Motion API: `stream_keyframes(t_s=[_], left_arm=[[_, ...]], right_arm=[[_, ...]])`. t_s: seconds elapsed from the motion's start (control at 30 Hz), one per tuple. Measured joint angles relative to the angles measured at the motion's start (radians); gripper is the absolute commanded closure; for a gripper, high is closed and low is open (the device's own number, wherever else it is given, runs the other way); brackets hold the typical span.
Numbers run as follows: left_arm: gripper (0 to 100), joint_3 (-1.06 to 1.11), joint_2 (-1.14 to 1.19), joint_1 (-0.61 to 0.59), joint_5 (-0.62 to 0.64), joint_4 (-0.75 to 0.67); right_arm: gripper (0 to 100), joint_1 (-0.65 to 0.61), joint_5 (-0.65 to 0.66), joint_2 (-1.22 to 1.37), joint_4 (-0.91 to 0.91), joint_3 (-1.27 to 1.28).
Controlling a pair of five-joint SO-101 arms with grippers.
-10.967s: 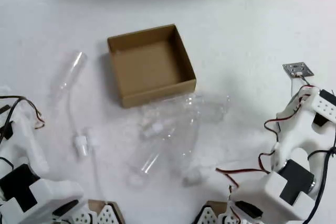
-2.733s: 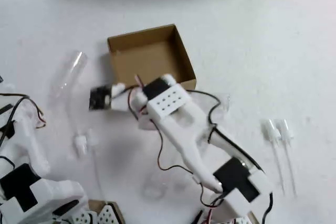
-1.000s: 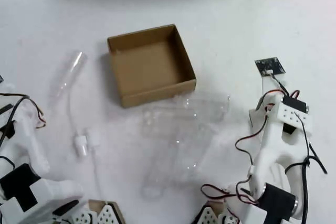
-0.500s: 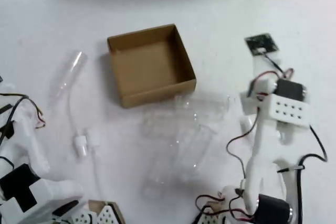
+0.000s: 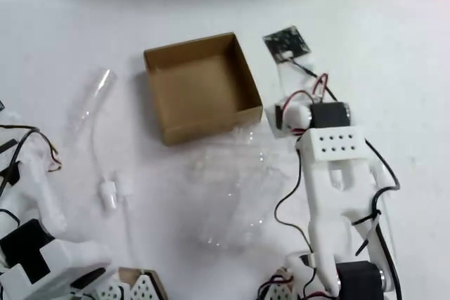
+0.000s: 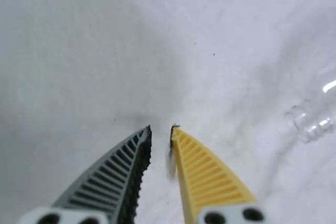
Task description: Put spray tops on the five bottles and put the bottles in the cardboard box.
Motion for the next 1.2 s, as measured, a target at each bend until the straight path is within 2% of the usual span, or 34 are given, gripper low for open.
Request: stream_keyframes(t_s=[0.2,0.63,0.73,0.83,1.13,1.2], left_arm=[[92,0.0,0.0,0.0,0.0,0.0],[92,0.0,0.0,0.0,0.0,0.0],[92,0.0,0.0,0.0,0.0,0.0],[92,0.0,0.0,0.0,0.0,0.0],[92,0.0,0.0,0.017,0.0,0.0],[92,0.0,0.0,0.017,0.0,0.0]], right_arm=[[87.7,-0.074,-0.06,0.064,-0.014,-0.124],[87.2,-0.094,-0.1,0.651,0.16,-0.695],[83.1,-0.092,-0.092,0.736,0.176,-0.779],[80.3,-0.069,-0.092,0.755,0.192,-0.822],[81.4,-0.054,-0.129,0.905,0.072,-0.832],[84.3,-0.052,-0.129,0.934,0.071,-0.83]])
